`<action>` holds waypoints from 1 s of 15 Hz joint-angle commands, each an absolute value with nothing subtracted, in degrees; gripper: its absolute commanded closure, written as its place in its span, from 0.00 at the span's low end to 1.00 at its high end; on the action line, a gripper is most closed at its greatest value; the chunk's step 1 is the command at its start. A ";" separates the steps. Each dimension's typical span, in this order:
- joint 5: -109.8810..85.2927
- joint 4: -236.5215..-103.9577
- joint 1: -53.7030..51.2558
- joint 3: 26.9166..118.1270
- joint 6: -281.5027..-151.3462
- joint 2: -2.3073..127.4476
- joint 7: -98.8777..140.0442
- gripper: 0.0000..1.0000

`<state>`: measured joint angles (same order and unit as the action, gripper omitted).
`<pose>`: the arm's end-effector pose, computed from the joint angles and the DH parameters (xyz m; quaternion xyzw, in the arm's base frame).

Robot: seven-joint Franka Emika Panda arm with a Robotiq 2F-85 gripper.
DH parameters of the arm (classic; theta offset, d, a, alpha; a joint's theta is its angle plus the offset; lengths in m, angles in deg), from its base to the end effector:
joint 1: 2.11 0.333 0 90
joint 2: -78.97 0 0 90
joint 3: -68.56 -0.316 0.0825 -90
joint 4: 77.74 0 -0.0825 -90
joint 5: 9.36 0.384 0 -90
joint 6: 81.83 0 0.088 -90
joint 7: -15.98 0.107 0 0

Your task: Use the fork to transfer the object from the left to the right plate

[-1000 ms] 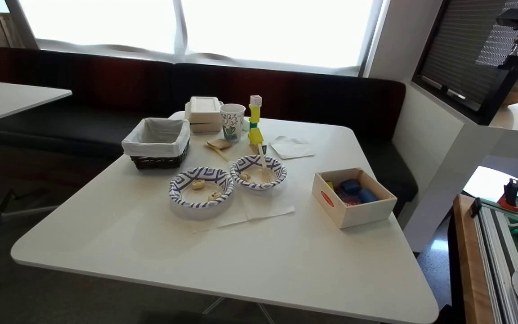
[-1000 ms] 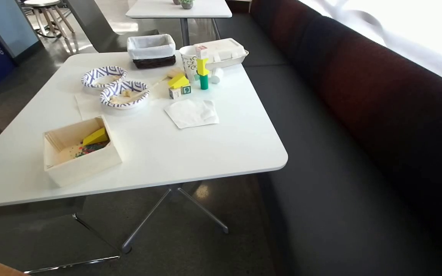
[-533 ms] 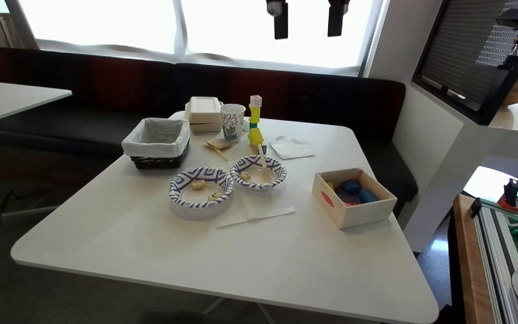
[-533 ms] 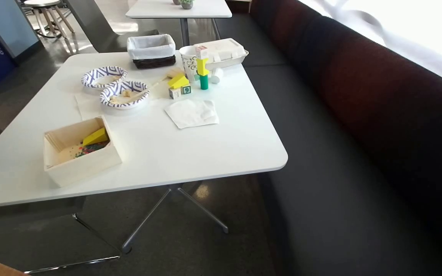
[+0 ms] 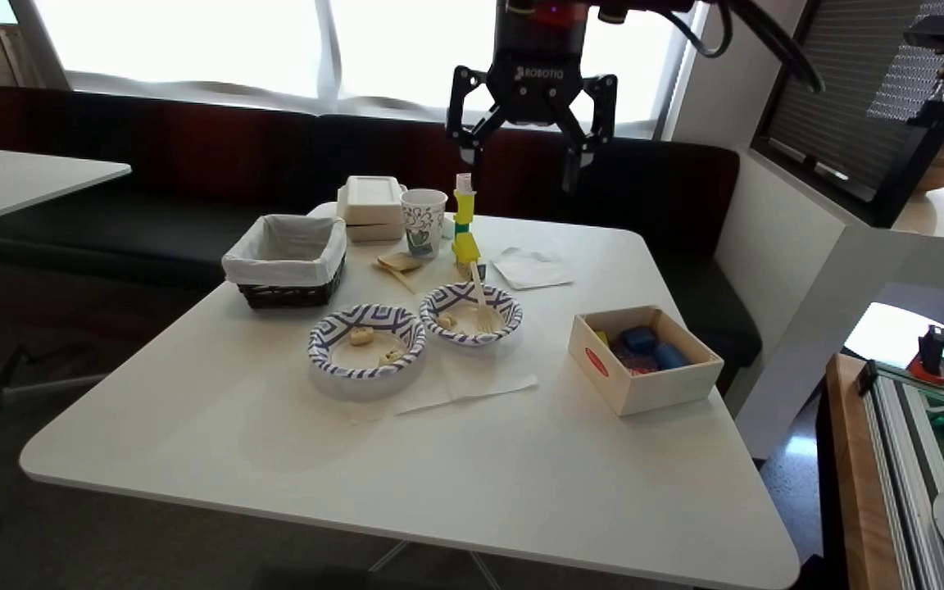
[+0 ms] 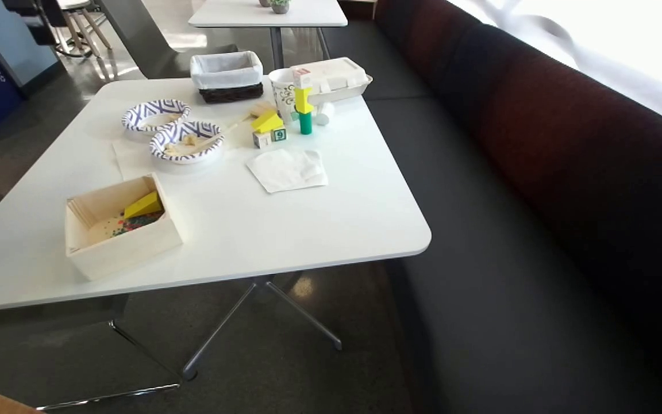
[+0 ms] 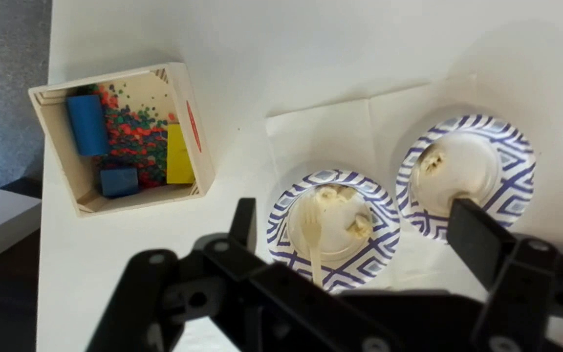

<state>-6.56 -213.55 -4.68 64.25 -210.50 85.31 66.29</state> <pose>0.4822 0.0161 0.3674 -0.9048 0.4254 0.0129 0.0102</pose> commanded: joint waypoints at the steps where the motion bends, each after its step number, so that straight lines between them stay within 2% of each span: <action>1: -9.87 -215.76 -6.02 66.13 -216.02 82.34 76.21 0.00; 2: -8.00 -214.91 -4.76 66.24 -213.86 83.82 71.00 0.00; 15: -8.70 -215.18 -5.38 67.15 -214.79 82.22 74.40 0.00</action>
<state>-8.64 -215.25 -6.27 66.25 -214.91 82.21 74.37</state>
